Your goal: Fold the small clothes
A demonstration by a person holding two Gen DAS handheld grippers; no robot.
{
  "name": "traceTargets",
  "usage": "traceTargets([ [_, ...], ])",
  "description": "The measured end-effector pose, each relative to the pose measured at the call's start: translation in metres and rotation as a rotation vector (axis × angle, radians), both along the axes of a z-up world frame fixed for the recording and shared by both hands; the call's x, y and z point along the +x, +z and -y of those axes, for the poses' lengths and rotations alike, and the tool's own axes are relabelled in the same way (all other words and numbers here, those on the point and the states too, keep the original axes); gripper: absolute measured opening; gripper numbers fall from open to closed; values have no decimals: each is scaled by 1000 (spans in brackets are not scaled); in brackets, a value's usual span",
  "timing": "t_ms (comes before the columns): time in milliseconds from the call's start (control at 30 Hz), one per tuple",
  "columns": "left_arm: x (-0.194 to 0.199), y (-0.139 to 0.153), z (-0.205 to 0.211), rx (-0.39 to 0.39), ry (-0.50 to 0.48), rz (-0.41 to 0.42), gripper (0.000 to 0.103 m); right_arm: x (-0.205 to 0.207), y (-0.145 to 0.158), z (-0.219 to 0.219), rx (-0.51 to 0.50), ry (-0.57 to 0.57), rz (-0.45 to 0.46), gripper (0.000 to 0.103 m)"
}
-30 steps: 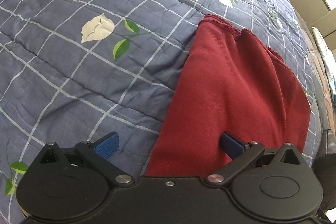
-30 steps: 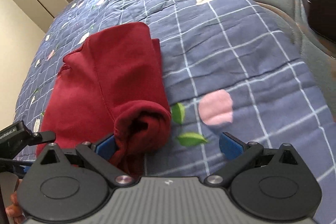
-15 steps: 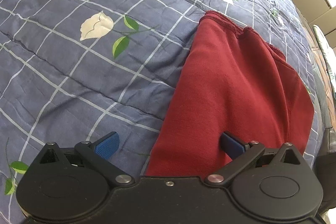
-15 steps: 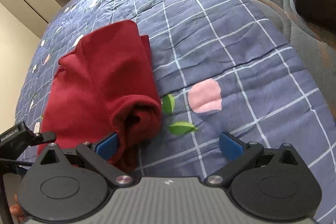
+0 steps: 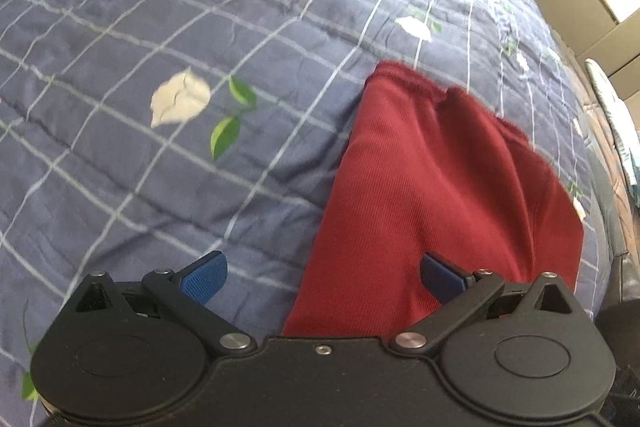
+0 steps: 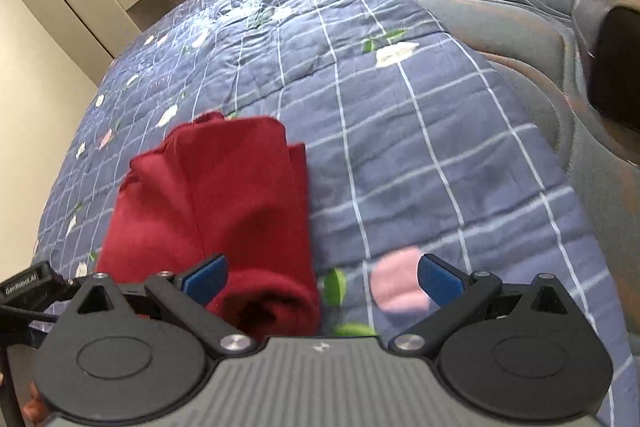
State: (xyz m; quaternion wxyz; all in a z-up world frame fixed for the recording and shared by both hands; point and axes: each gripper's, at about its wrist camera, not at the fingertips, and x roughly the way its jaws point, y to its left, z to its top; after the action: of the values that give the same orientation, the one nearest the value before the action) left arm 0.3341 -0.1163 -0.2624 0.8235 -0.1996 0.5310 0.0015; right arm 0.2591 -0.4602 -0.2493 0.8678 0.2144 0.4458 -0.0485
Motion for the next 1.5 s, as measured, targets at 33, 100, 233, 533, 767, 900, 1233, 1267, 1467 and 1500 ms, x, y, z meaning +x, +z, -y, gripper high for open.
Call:
traceTargets([
  [33, 3, 1, 0, 0, -2, 4, 102, 5, -1, 0, 6, 14, 7, 103],
  [100, 9, 1, 0, -6, -13, 6, 102, 17, -4, -1, 27, 53, 13, 103],
  [233, 22, -3, 2, -28, -55, 7, 102, 38, -12, -7, 66, 131, 16, 103],
  [533, 40, -10, 6, -8, -111, -3, 102, 58, -31, 2, 157, 119, -2, 103],
  [767, 47, -20, 10, -77, -80, -41, 102, 69, -46, -2, 236, 144, -4, 103],
  [900, 51, -24, 15, -96, -64, -50, 102, 64, -55, 7, 295, 114, 31, 103],
  [1233, 58, -30, 20, -72, -82, -78, 103, 59, -57, 6, 278, 162, 58, 103],
  [1267, 58, -31, 20, -72, -84, -75, 103, 59, -57, 4, 269, 164, 61, 103],
  [1467, 58, -32, 21, -60, -119, -48, 103, 63, -54, 1, 266, 137, 34, 103],
  [1500, 58, -31, 21, -61, -123, -50, 103, 65, -54, 0, 270, 128, 23, 103],
])
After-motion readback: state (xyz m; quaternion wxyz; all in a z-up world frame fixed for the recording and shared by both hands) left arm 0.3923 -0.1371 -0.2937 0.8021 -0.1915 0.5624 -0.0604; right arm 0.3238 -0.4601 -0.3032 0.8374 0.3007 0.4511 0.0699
